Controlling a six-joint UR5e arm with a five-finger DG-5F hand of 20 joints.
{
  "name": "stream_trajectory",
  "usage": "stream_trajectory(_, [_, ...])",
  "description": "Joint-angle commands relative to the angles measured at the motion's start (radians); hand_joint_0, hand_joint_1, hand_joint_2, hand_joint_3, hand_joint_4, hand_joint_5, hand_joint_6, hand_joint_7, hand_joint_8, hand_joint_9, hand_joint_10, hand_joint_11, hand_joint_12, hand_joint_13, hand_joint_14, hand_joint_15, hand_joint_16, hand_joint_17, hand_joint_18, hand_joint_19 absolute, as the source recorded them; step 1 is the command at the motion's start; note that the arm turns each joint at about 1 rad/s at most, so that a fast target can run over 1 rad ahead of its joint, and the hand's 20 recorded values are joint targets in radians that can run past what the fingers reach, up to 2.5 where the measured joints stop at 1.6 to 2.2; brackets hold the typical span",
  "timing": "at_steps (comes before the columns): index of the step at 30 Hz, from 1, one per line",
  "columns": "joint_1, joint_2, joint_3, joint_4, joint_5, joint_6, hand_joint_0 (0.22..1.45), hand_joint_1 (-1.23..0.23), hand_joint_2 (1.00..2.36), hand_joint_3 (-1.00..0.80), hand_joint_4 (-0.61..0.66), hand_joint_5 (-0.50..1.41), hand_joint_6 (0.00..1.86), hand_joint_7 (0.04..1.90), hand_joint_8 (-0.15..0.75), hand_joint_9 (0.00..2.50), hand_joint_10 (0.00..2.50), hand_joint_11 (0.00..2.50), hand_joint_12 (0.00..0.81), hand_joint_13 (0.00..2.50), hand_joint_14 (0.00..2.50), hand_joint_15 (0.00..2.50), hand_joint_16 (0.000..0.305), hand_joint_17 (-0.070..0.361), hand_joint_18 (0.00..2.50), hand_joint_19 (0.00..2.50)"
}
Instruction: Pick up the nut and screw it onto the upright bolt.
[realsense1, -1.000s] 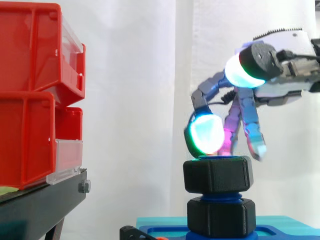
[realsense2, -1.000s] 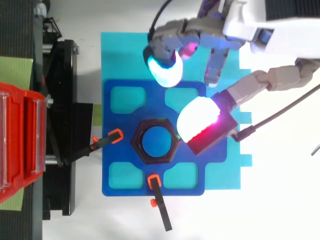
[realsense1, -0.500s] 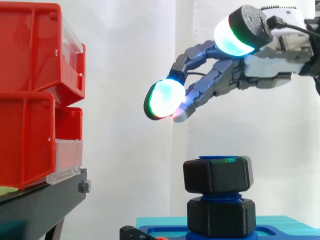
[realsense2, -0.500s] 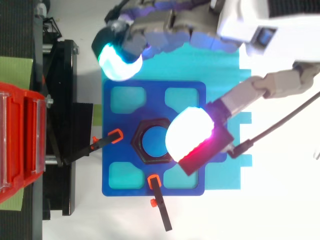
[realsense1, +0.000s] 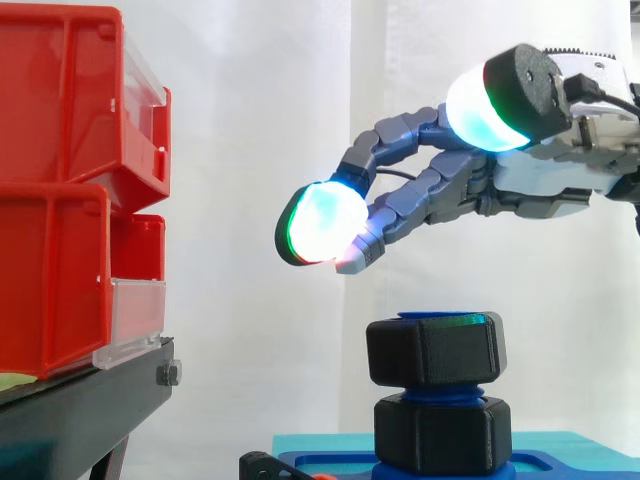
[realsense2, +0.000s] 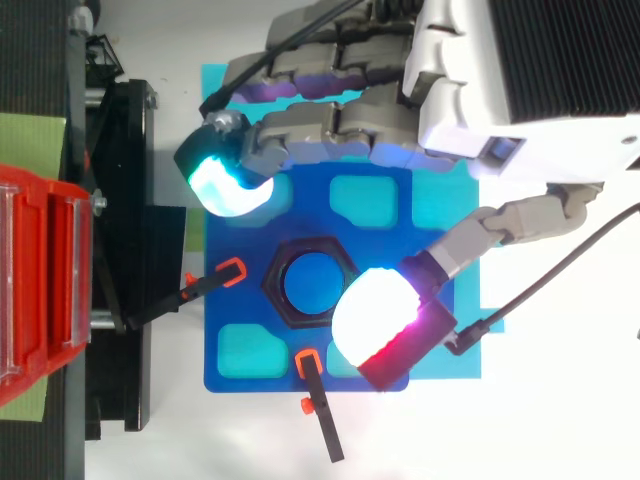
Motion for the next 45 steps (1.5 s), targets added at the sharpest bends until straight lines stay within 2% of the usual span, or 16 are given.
stream_trajectory(1, [-0.003, 0.0, -0.001, -0.018, -0.007, 0.0, 0.43, -0.28, 1.0, -0.5, 0.14, -0.16, 0.5, 0.69, 0.235, 0.65, 0.0, 0.0, 0.369, 0.37, 0.0, 0.0, 0.057, 0.129, 0.17, 0.21])
stream_trajectory(9, [-0.004, -0.002, -0.002, -0.027, -0.009, 0.0, 0.44, -0.28, 1.0, -0.5, 0.15, -0.15, 0.5, 0.7, 0.238, 0.66, 0.0, 0.0, 0.368, 0.37, 0.0, 0.0, 0.057, 0.128, 0.16, 0.21])
stream_trajectory(10, [0.0, -0.002, -0.025, -0.016, -0.004, 0.001, 0.44, -0.28, 1.0, -0.5, 0.15, -0.15, 0.5, 0.71, 0.242, 0.67, 0.0, 0.0, 0.367, 0.37, 0.0, 0.0, 0.057, 0.128, 0.16, 0.22])
stream_trajectory(13, [0.0, -0.002, -0.032, 0.001, -0.004, 0.003, 0.44, -0.3, 1.0, -0.5, 0.15, -0.14, 0.5, 0.73, 0.242, 0.67, 0.0, 0.0, 0.368, 0.37, 0.0, 0.0, 0.057, 0.127, 0.16, 0.22])
stream_trajectory(20, [0.0, -0.002, -0.032, -0.007, -0.004, 0.003, 0.44, -0.3, 1.0, -0.5, 0.16, -0.14, 0.5, 0.74, 0.244, 0.69, 0.0, 0.0, 0.367, 0.37, 0.0, 0.0, 0.056, 0.127, 0.16, 0.21])
stream_trajectory(25, [0.002, -0.002, -0.032, -0.009, -0.003, 0.0, 0.44, -0.31, 1.0, -0.5, 0.21, -0.11, 0.5, 0.84, 0.251, 0.75, 0.0, 0.0, 0.366, 0.39, 0.0, 0.0, 0.056, 0.125, 0.15, 0.2])
stream_trajectory(45, [0.019, -0.003, -0.032, -0.01, -0.003, -0.002, 0.45, -0.33, 1.0, -0.5, 0.19, -0.12, 0.5, 0.82, 0.25, 0.76, 0.0, 0.0, 0.36, 0.4, 0.0, 0.0, 0.054, 0.122, 0.17, 0.19])
